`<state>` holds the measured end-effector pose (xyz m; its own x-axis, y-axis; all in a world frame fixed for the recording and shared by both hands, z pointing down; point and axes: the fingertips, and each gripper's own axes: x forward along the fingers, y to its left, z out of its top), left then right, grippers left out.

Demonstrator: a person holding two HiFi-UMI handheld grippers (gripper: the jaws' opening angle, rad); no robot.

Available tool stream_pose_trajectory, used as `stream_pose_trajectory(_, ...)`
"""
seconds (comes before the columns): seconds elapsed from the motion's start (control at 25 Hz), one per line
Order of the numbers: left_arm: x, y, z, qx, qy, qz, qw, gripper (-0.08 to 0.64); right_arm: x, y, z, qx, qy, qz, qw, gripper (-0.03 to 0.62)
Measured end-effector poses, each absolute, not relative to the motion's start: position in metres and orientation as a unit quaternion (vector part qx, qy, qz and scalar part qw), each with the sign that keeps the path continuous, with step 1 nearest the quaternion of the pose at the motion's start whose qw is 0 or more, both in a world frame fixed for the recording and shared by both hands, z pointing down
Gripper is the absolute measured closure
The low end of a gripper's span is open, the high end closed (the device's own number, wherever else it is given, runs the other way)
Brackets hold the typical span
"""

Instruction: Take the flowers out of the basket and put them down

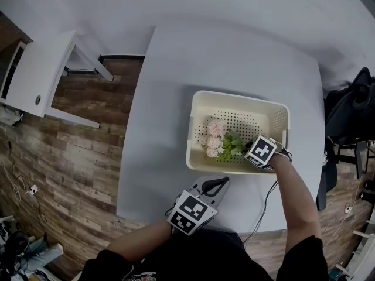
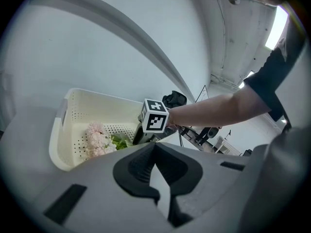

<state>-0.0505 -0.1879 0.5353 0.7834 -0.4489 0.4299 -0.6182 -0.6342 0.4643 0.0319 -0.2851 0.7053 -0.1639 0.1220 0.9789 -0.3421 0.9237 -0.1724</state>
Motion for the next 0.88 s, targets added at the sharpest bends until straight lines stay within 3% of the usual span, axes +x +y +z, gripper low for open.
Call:
stream_pose_trajectory(0.2, -0.051, -0.184, 0.535, 0.891, -0.302, 0.142, 0.307, 0.554, 0.033, -0.288, 0.705, 0.082, -0.744, 0.149, 0.647, 0.529)
stream_pose_trajectory(0.48, -0.053, -0.178, 0.531, 0.889, -0.311, 0.146, 0.302, 0.552, 0.022, -0.298, 0.687, 0.104, -0.764, 0.098, 0.629, 0.548)
stream_pose_trajectory(0.88, -0.049, -0.17, 0.513, 0.889, -0.331, 0.141, 0.283, 0.552, 0.008, -0.323, 0.6, 0.243, -0.836, 0.124, 0.476, 0.551)
